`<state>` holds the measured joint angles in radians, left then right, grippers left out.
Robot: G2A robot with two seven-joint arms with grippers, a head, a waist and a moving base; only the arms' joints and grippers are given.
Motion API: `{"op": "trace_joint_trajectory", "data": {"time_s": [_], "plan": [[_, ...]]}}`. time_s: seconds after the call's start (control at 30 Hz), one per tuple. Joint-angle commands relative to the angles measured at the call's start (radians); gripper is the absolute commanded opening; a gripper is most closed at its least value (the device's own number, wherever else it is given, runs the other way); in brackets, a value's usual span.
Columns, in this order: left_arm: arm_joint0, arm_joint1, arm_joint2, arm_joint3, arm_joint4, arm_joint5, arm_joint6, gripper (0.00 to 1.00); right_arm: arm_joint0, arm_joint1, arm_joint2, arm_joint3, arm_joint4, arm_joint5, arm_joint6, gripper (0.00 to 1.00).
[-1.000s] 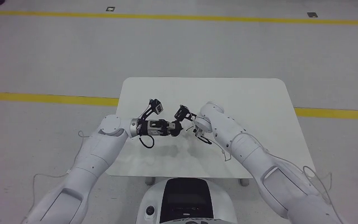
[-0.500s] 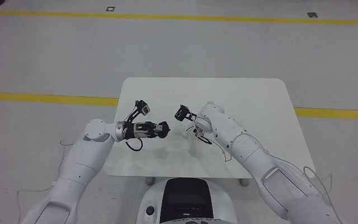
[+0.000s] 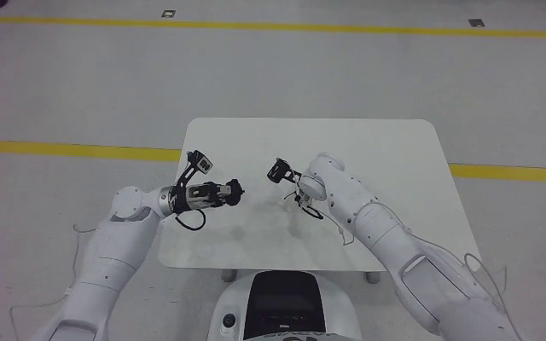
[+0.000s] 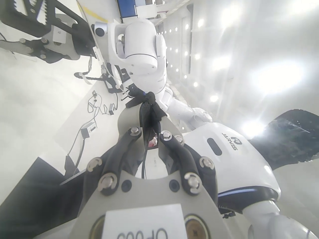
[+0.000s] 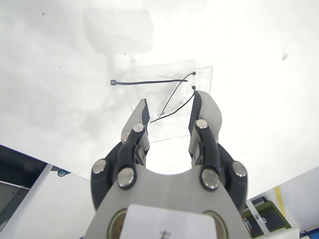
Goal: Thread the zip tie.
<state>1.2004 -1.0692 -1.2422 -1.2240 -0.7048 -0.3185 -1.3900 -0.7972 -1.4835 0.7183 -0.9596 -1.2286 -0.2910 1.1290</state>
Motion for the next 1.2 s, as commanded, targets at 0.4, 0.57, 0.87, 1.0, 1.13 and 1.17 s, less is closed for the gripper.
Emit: {"op": "trace_joint_trajectory", "data": {"time_s": [0.4, 0.57, 0.87, 1.0, 1.13, 1.17], "plan": [[0.000, 0.000, 0.000, 0.000, 0.000, 0.000, 0.000, 0.00, -0.072, 0.033, 0.052, -0.148, -0.070, 0.007, -0.013, 0.45], [0.000, 0.000, 0.000, 0.000, 0.000, 0.000, 0.000, 0.00, -0.109, 0.054, 0.101, -0.238, -0.076, 0.003, 0.029, 0.45], [0.000, 0.000, 0.000, 0.000, 0.000, 0.000, 0.000, 0.00, -0.118, 0.061, 0.126, -0.271, -0.048, -0.017, 0.064, 1.00], [0.000, 0.000, 0.000, 0.000, 0.000, 0.000, 0.000, 0.00, -0.123, 0.061, 0.128, -0.273, -0.039, -0.017, 0.048, 1.00], [0.000, 0.000, 0.000, 0.000, 0.000, 0.000, 0.000, 0.00, -0.124, 0.063, 0.169, -0.302, 0.066, -0.025, 0.065, 1.00], [0.000, 0.000, 0.000, 0.000, 0.000, 0.000, 0.000, 0.00, -0.118, 0.064, 0.182, -0.311, 0.105, -0.037, 0.090, 1.00]]}}
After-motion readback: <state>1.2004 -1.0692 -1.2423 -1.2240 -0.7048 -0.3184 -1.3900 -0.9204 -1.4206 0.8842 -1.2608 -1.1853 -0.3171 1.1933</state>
